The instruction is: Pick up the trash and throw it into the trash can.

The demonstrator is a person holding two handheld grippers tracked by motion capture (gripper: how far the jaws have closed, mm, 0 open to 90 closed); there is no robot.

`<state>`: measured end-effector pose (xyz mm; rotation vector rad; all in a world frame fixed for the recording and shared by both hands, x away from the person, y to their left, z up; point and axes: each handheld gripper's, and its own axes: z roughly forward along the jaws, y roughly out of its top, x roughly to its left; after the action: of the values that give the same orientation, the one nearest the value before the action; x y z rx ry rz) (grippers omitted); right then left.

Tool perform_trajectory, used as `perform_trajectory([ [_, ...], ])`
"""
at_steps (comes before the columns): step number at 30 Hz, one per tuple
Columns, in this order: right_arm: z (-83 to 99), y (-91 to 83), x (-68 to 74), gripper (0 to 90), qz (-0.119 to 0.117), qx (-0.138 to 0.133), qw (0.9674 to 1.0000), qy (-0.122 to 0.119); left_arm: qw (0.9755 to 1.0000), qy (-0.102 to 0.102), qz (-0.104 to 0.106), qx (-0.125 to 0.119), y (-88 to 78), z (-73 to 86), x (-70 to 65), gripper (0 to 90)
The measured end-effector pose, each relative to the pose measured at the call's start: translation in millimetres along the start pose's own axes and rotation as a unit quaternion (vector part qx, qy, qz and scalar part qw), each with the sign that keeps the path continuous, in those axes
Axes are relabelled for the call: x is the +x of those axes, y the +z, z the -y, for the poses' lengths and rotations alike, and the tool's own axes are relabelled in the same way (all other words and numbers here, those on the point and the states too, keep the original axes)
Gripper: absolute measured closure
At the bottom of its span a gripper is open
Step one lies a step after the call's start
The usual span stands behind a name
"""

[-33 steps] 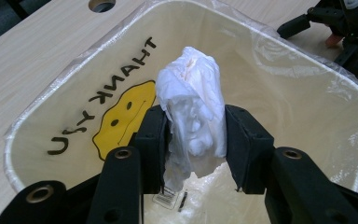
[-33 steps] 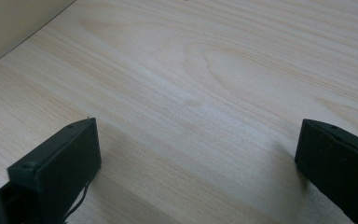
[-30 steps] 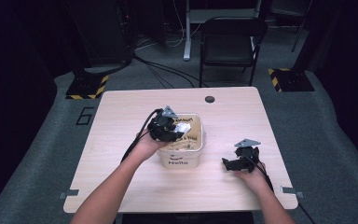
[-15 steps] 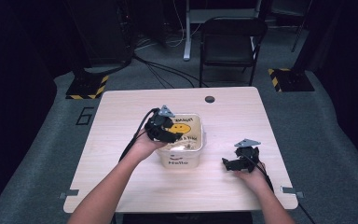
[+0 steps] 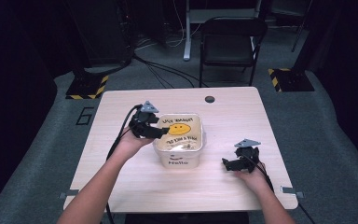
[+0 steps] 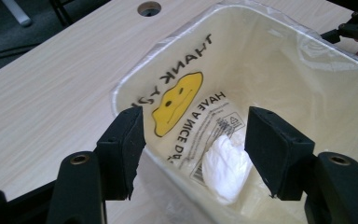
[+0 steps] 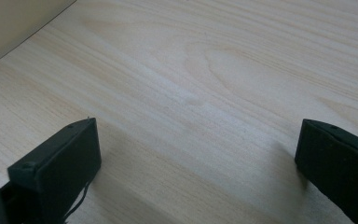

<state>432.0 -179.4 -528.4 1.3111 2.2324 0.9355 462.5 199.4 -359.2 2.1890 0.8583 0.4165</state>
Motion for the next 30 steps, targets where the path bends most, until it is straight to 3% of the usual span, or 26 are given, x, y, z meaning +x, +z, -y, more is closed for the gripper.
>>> perform_trajectory([
  [11, 0.0, 0.1, 0.0, 0.0, 0.001, 0.0, 1.0, -0.001, 0.9993, -0.013, -0.032, -0.014, -33.2, 20.8, 24.1, 36.2],
  [17, -1.1, 1.3, -0.3, 0.0, 0.002, -0.001, 1.0, -0.003, 0.9981, -0.025, -0.052, -0.023, -52.0, 41.3, 37.6, 36.3],
  [22, -1.2, 1.4, 0.0, 0.0, 0.002, 0.0, 1.0, -0.001, 0.9971, -0.034, -0.064, -0.023, -56.0, 55.3, 45.1, 36.3],
  [30, -1.1, 1.3, 0.2, 0.0, 0.003, -0.001, 1.0, -0.001, 0.9965, -0.052, -0.061, -0.025, -50.4, 74.5, 49.8, 36.2],
])
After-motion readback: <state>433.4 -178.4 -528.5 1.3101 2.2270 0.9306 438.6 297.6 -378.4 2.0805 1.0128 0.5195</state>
